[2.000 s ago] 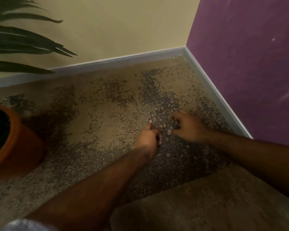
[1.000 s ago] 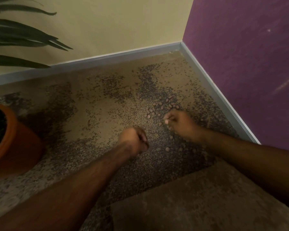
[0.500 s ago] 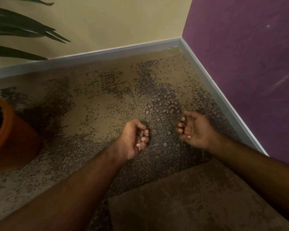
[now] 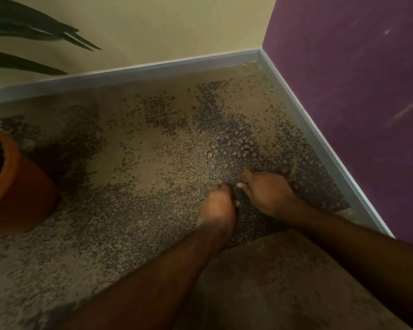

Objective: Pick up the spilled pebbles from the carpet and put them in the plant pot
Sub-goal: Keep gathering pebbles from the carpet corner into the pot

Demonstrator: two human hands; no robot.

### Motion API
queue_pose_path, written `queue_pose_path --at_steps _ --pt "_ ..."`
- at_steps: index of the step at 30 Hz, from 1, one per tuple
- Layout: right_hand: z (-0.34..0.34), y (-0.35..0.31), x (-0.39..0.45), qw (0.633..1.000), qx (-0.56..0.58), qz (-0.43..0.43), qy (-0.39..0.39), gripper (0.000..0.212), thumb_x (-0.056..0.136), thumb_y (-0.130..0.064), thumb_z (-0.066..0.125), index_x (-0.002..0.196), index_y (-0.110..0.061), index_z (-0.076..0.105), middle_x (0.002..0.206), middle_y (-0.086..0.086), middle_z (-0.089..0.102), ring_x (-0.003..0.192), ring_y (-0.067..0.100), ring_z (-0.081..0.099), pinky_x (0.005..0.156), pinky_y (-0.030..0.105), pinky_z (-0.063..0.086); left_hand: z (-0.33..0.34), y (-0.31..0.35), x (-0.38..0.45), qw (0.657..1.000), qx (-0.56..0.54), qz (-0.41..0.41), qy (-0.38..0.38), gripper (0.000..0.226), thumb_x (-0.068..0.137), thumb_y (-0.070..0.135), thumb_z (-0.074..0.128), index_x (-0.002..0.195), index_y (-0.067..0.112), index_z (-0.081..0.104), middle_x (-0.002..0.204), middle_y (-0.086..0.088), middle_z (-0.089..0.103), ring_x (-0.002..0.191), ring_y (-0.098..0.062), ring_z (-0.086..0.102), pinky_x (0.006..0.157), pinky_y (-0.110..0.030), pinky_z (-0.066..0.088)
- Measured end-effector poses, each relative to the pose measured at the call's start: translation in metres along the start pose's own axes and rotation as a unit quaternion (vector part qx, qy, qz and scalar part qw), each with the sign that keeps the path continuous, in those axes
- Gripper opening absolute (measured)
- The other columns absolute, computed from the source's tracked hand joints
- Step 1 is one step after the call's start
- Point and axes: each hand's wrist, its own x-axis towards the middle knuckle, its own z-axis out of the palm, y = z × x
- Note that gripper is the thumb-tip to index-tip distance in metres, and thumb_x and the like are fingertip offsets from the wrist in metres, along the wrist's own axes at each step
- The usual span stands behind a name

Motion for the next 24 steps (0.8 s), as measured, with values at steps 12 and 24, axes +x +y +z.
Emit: queue_pose_path --at_steps 12,24 --pt "-0.010 -0.003 0.000 0.973 0.219 0.065 0.032 0.032 0.099 -0.039 0.040 0.075 -0.020 0.045 0.062 0.001 0.050 0.056 0.020 0.049 0.053 0.032 0.035 -0.058 -0.032 -0.009 0.824 -0.539 -0.167 -0.046 0.012 0.084 0.014 0.069 0.074 0.012 0.063 0.048 0.003 0.047 0.033 -0.007 0.033 0.030 -0.017 0.026" --pt "-0.051 -0.051 -0.011 0.342 0.914 0.135 -0.170 0.013 0.070 -0.028 0.040 0.068 -0.017 0.046 0.046 -0.004 0.033 0.040 0.009 0.030 0.041 0.018 0.018 -0.071 -0.028 -0.019 0.595 -0.760 -0.232 -0.120 0.026 0.086 0.025 0.046 0.061 0.018 0.044 0.061 -0.004 0.049 0.033 -0.008 0.035 0.028 -0.011 0.017"
